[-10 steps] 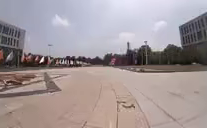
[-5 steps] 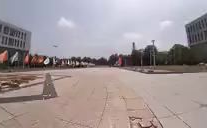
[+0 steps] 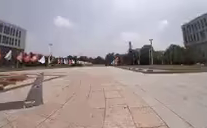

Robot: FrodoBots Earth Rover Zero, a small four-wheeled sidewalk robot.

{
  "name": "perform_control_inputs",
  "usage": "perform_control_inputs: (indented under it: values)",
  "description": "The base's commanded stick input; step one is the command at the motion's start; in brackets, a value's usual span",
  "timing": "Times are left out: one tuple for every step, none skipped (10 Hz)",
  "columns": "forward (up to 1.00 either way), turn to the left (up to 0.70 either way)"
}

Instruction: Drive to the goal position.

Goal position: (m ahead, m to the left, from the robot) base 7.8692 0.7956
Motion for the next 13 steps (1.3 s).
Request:
perform_control_inputs:
  values:
    - [1.00,0.00]
    - [1.00,0.00]
    - [1.00,0.00]
    - [1.00,-0.10]
    - [1.00,-0.26]
    - [1.00,-0.36]
    - [1.00,-0.09]
    - [1.00,0.00]
    - [1.00,0.00]
    - [1.00,0.00]
    - [1.00,0.00]
    - [1.00,0.00]
    - [1.00,-0.32]
